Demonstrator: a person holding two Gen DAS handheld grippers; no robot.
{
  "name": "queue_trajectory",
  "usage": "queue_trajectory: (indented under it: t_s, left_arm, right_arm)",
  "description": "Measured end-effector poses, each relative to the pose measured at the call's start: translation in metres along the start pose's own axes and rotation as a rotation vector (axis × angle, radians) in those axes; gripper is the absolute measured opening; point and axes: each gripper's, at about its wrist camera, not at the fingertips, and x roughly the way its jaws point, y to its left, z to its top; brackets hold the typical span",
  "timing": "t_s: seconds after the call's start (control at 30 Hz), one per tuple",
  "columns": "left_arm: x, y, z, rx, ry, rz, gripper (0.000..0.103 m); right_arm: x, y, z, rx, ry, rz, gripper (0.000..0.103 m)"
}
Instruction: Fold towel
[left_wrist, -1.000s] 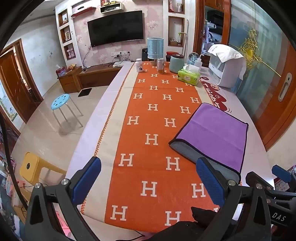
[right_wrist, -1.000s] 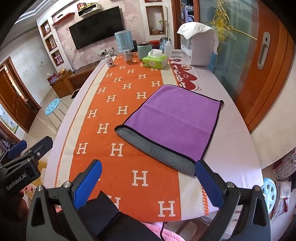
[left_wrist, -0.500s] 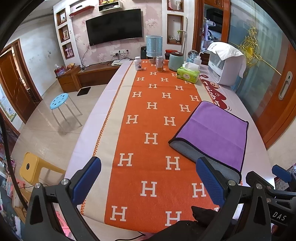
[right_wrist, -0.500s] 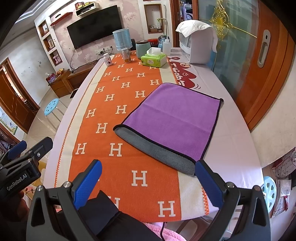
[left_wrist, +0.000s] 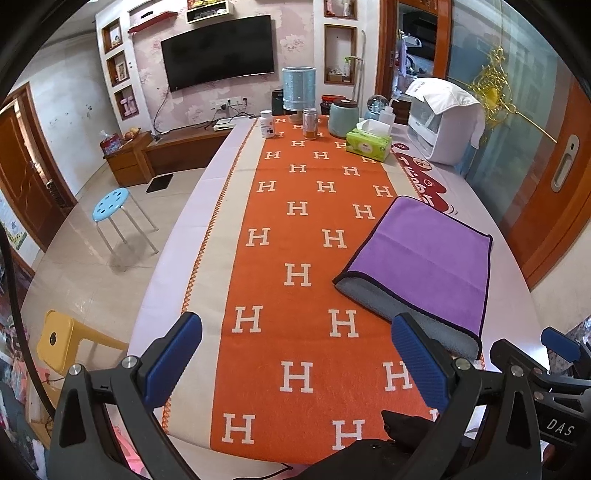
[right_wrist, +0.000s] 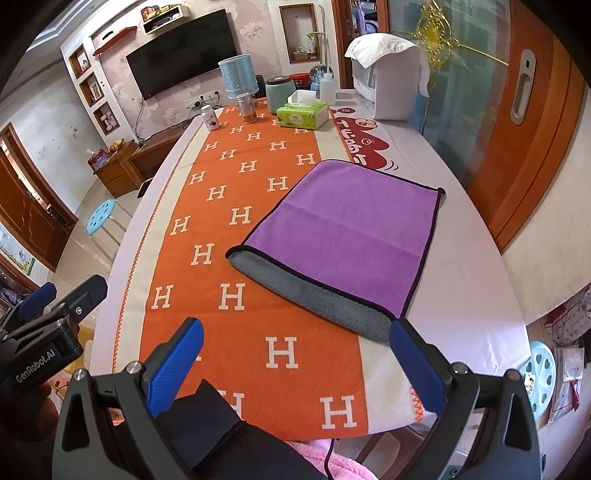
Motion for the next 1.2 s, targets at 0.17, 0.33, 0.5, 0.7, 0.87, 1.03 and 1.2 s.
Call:
queue_trajectory:
  t_s: [0.17, 0.33, 0.5, 0.7, 0.87, 1.03, 1.2]
  left_arm:
    - [0.000, 0.000, 0.003, 0.044, 0.005, -0.030, 0.102]
    - [0.005, 0.004, 0.009, 0.088, 0.016, -0.078, 0.102]
    - [0.017, 0.012, 0.015, 0.125, 0.040, -0.132, 0.102]
    - [0.038, 0.011, 0.025, 0.181, 0.081, -0.192, 0.102]
    - [0.056, 0.002, 0.034, 0.252, 0.099, -0.220, 0.102]
    - [0.075, -0.011, 0.040, 0.317, 0.121, -0.228, 0.102]
    - [0.096, -0.023, 0.045, 0.374, 0.144, -0.244, 0.102]
  right_arm:
    - [-0.002, 0.003, -0.004, 0.023, -0.001, -0.016, 0.101]
    - [-0.003, 0.006, -0.007, 0.073, 0.008, -0.033, 0.101]
    - [-0.001, 0.008, -0.010, 0.136, 0.013, -0.040, 0.101]
    - [0.003, 0.002, -0.017, 0.237, 0.003, -0.048, 0.101]
    - [0.008, -0.010, -0.023, 0.315, 0.005, -0.076, 0.101]
    - [0.012, -0.027, -0.027, 0.356, -0.010, -0.124, 0.101]
    - [0.026, -0.047, -0.025, 0.368, -0.012, -0.134, 0.100]
